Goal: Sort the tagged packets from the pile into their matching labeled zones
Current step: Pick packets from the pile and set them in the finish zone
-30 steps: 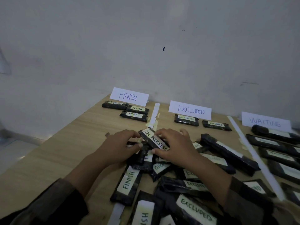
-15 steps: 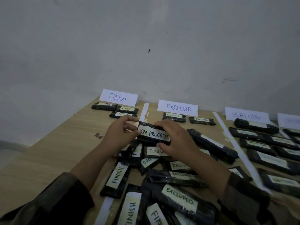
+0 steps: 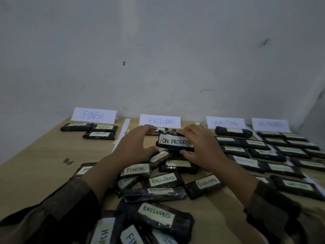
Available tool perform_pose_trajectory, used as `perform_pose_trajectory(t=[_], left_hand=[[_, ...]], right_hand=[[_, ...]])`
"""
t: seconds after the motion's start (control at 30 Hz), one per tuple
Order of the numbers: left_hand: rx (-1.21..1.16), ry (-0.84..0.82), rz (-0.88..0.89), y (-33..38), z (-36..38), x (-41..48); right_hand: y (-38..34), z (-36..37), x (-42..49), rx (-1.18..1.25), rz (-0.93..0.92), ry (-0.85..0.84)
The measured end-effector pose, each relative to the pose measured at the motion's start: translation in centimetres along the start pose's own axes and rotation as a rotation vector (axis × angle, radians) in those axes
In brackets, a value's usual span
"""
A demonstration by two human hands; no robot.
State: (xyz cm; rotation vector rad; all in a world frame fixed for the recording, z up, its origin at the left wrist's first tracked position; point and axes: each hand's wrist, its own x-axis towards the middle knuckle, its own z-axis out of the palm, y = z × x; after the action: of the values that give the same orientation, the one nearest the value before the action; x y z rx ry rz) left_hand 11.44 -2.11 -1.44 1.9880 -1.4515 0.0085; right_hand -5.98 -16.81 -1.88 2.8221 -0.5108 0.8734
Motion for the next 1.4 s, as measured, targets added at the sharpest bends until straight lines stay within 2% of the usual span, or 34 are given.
perform_pose_trajectory(t=[0.23,0.47,0.73,1.03,1.4], left_hand=[[0.230,-0.074,0.248,5.1,3.6,3.2],[0.332,-0.139,0.386,10.6,7.7,6.1],[0.287,-0.184,0.513,18.3,13.7,8.4],[0.193,-0.254,0.578,26.5,21.9,9.2],[0.114,-0.372,0.593,35.1,30.8,8.4]], right_hand=[[6.2,-3.1,-3.8,-0.078,0.146,-0.049],[12.4,-5.9,-7.8,-0.142,0.271,-0.077],[19.9,-9.4,-13.3,-0.245,0.459,-0.151],[28.0,-12.5,-20.4,-0.427,0.593,-0.205],[36.4,-14.8,-27.5,-0.427,0.754,-0.371]])
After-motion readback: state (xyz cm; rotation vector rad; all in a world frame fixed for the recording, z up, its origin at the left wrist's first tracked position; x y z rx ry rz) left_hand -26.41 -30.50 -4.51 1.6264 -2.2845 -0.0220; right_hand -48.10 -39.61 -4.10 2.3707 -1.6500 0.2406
